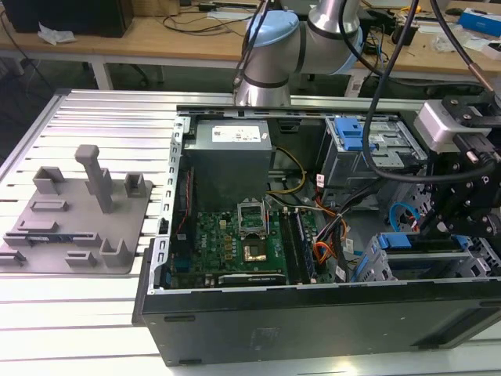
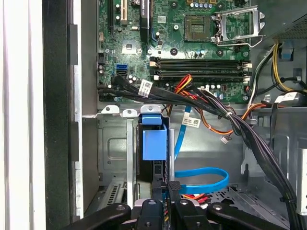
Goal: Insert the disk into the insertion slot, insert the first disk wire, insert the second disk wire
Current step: 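Insert the second disk wire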
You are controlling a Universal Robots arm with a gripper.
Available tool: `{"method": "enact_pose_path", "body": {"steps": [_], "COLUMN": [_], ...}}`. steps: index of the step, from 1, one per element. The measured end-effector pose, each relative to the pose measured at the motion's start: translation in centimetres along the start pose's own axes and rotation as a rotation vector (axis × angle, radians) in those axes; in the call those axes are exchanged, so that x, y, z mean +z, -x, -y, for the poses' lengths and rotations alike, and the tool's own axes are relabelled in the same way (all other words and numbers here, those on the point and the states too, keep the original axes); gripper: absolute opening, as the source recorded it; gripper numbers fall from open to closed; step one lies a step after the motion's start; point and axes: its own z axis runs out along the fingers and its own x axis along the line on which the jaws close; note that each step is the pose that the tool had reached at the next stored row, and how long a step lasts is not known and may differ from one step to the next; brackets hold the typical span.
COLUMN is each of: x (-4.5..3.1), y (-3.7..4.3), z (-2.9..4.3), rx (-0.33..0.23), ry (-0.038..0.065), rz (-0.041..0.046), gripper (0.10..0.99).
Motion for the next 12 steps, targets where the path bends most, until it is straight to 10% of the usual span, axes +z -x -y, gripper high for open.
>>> {"method": "enact_pose_path", "body": {"steps": [9,12], "x": [0.7,-0.39], "y": [-0.01,0.18], "z": [0.0,0.0], "rx": [0.0,0.0], "ry": [0.0,0.0], "rz": [0.0021,-0.0028], "gripper": [0.173,0.361]}}
